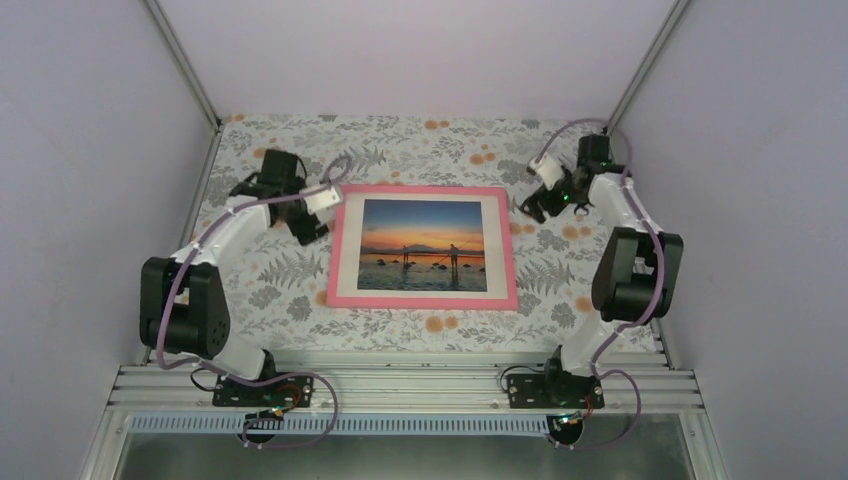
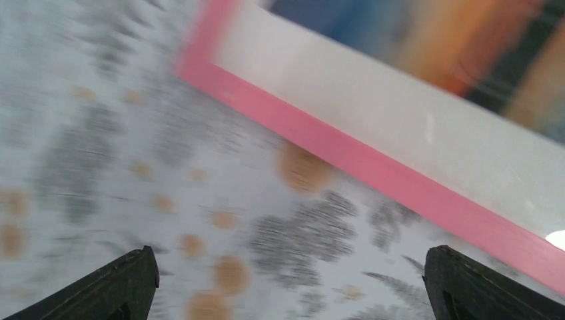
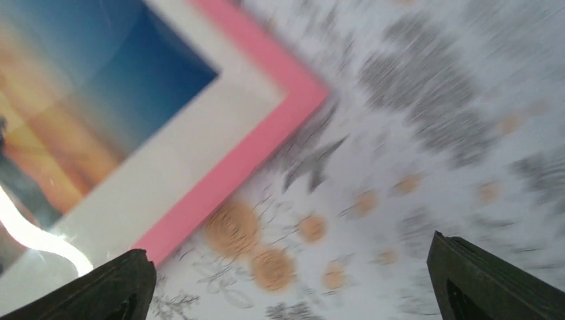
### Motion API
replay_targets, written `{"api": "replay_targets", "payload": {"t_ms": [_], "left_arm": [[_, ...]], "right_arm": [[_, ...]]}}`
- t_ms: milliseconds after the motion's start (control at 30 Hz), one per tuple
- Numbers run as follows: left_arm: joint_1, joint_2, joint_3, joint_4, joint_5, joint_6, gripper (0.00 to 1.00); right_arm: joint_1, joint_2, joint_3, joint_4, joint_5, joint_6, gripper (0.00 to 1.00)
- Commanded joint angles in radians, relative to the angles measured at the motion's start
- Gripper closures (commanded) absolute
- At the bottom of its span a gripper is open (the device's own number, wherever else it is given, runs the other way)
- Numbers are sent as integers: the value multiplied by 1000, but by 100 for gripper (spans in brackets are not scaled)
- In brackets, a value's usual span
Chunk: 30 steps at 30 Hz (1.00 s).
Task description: Put the photo into the frame
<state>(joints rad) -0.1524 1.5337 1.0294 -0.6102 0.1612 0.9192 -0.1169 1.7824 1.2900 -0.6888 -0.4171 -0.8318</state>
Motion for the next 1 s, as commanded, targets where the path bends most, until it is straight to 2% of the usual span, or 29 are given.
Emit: {"api": "replay_targets", "payload": {"t_ms": [0, 167, 300, 433, 700, 833, 967], "left_arm": [[50, -53, 206, -64, 51, -97, 0], [159, -45, 398, -90, 172, -270, 0], [247, -63, 419, -43, 264, -406, 0], [340, -111, 291, 52, 338, -478, 0], [388, -191, -25, 220, 274, -513, 0], [390, -207, -108, 252, 258, -512, 0], [389, -226, -125, 277, 256, -532, 0]], "right_arm": [[-38, -104, 174, -129, -94, 35, 0], [-115, -170, 312, -176, -200, 119, 0], [-205, -218, 317, -161, -342, 214, 0], [-280, -271, 187, -112, -445, 275, 0], [-324, -349, -161, 12, -454, 271, 0], [-328, -362, -243, 66, -456, 284, 0], [-328, -369, -255, 73, -443, 286, 0]]}}
